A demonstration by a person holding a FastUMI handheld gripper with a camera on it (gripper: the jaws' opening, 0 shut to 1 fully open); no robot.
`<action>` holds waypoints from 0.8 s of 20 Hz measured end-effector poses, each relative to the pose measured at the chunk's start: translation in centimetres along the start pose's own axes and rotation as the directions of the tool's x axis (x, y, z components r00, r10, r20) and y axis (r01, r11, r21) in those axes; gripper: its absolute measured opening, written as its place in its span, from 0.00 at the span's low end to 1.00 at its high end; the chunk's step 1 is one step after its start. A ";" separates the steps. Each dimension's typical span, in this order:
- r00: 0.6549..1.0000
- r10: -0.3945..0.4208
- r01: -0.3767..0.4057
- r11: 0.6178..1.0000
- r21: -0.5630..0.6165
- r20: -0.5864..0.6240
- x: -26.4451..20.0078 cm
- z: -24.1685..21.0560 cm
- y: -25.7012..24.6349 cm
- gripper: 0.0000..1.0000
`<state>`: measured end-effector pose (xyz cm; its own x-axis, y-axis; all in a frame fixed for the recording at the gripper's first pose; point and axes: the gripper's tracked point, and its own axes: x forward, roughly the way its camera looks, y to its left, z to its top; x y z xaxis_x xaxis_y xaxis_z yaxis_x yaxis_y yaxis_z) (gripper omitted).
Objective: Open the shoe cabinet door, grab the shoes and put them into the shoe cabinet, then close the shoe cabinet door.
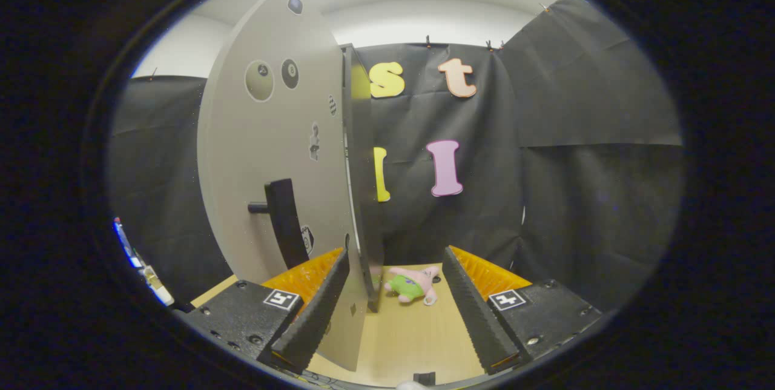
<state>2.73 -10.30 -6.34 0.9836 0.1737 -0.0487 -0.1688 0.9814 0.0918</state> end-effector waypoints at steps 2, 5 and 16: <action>0.999 0.049 -0.049 0.999 -0.005 0.010 0.3 0.4 1.1 0.99; 0.998 0.068 -0.068 0.997 -0.022 0.003 0.5 0.5 1.3 0.98; 0.998 0.063 -0.065 0.994 -0.092 -0.023 -0.6 0.8 6.5 0.94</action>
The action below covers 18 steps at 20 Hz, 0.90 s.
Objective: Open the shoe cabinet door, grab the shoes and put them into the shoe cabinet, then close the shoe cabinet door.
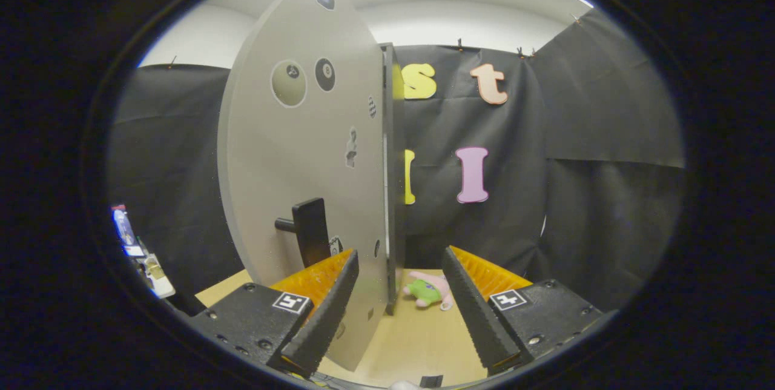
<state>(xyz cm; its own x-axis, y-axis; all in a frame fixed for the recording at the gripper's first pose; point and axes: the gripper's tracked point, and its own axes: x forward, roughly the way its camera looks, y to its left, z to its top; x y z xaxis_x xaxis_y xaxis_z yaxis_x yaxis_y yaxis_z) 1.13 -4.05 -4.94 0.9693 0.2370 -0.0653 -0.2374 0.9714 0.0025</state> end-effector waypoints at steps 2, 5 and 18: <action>1.000 0.006 -0.006 1.000 -0.002 0.001 0.3 0.1 1.8 0.93; 1.000 0.028 -0.028 1.000 0.015 0.005 1.3 0.1 5.0 0.93; 0.999 0.038 -0.039 0.997 0.059 0.011 6.6 -0.4 14.8 0.95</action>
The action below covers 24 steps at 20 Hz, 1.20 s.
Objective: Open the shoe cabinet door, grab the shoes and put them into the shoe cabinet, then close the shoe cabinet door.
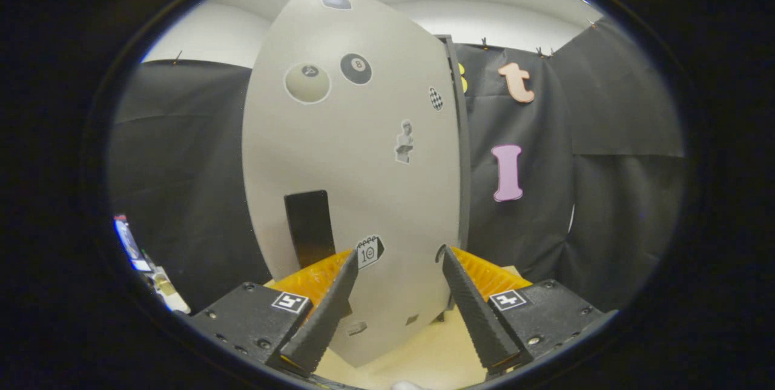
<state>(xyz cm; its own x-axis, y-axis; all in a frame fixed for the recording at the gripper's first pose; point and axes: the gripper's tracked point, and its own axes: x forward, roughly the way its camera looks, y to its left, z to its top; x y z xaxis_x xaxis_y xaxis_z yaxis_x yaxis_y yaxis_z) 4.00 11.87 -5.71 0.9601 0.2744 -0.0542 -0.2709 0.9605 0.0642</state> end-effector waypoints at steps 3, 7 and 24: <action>0.999 0.036 -0.036 0.999 0.008 -0.023 2.2 -0.3 2.7 0.97; 0.996 0.089 -0.089 0.996 -0.014 -0.015 5.6 0.0 6.6 0.97; 0.999 0.047 -0.047 0.996 -0.076 -0.001 3.8 2.0 6.3 0.98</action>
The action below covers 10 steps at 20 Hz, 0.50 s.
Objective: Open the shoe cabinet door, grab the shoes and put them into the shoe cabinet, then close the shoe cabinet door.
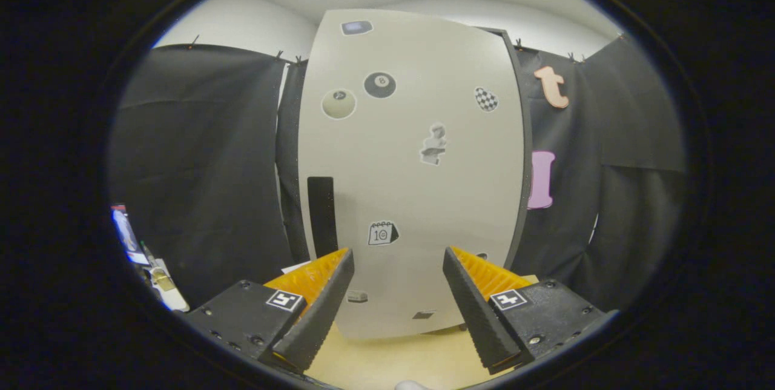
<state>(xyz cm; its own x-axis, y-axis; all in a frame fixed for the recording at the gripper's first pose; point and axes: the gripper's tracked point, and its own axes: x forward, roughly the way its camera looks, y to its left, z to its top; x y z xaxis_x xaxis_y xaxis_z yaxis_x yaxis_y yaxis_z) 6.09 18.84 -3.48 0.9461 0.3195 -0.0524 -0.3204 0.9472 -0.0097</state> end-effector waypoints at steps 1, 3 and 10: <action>1.000 -0.003 0.003 1.000 0.002 0.004 -0.7 0.3 -0.5 0.98; 1.000 -0.026 0.027 1.000 -0.003 0.007 -2.4 0.7 -2.3 0.98; 0.986 -0.165 0.165 0.986 0.003 0.031 -9.3 2.1 -11.1 0.98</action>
<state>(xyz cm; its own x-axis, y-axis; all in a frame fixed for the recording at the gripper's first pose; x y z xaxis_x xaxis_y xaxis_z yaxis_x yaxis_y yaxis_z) 0.94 5.40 -0.80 0.9870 0.1593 -0.0191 -0.1596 0.9871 -0.0149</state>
